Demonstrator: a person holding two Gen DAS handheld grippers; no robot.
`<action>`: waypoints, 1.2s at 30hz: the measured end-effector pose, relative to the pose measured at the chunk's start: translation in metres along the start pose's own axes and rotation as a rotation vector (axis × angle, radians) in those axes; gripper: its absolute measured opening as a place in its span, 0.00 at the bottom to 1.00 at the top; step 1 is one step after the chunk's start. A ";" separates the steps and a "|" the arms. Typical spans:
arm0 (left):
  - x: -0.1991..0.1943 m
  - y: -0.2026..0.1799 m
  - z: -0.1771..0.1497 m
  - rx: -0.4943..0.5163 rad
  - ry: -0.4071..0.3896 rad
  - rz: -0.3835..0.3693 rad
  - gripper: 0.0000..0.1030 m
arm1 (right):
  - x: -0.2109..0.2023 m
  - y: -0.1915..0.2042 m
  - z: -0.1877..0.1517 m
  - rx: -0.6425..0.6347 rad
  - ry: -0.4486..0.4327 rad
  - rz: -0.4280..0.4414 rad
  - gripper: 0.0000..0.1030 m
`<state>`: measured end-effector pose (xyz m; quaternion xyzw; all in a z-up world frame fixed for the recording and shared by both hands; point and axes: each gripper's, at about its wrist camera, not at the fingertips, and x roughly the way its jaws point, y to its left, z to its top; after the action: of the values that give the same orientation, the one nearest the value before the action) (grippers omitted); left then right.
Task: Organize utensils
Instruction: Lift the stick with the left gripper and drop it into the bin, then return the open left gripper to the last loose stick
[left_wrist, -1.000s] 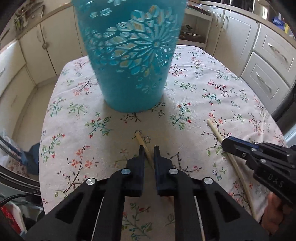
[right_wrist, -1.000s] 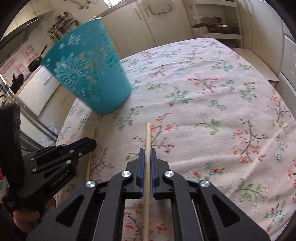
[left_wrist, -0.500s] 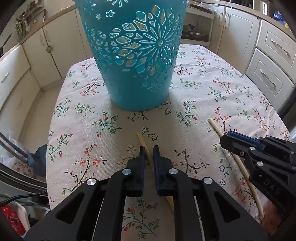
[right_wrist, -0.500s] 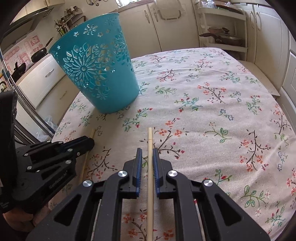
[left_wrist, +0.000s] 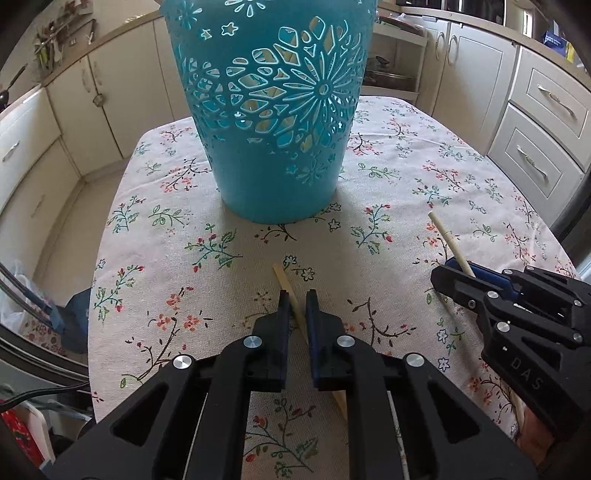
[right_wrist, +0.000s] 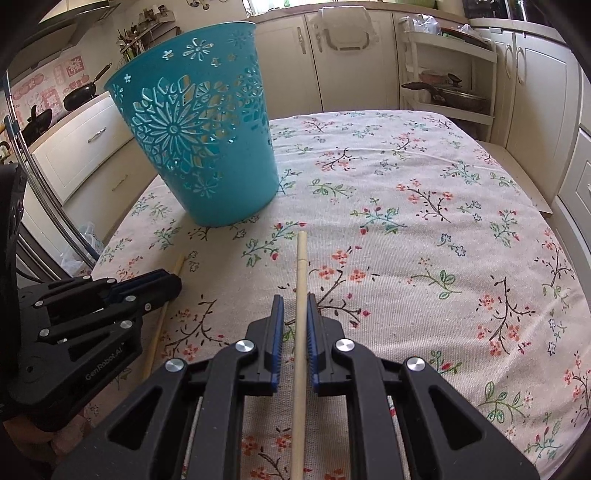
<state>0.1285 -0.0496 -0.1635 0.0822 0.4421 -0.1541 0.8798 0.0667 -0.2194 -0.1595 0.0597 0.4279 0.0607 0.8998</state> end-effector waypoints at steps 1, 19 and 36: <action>0.000 0.000 0.000 -0.001 0.001 -0.002 0.09 | 0.000 0.000 0.000 -0.002 0.003 0.000 0.12; -0.095 0.035 0.040 -0.135 -0.149 -0.164 0.05 | 0.001 -0.006 0.006 0.039 0.057 0.038 0.09; -0.194 0.059 0.153 -0.162 -0.408 -0.228 0.04 | 0.001 -0.009 0.007 0.060 0.063 0.061 0.09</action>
<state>0.1546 0.0015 0.0838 -0.0719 0.2723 -0.2301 0.9315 0.0732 -0.2282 -0.1575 0.0976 0.4557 0.0771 0.8814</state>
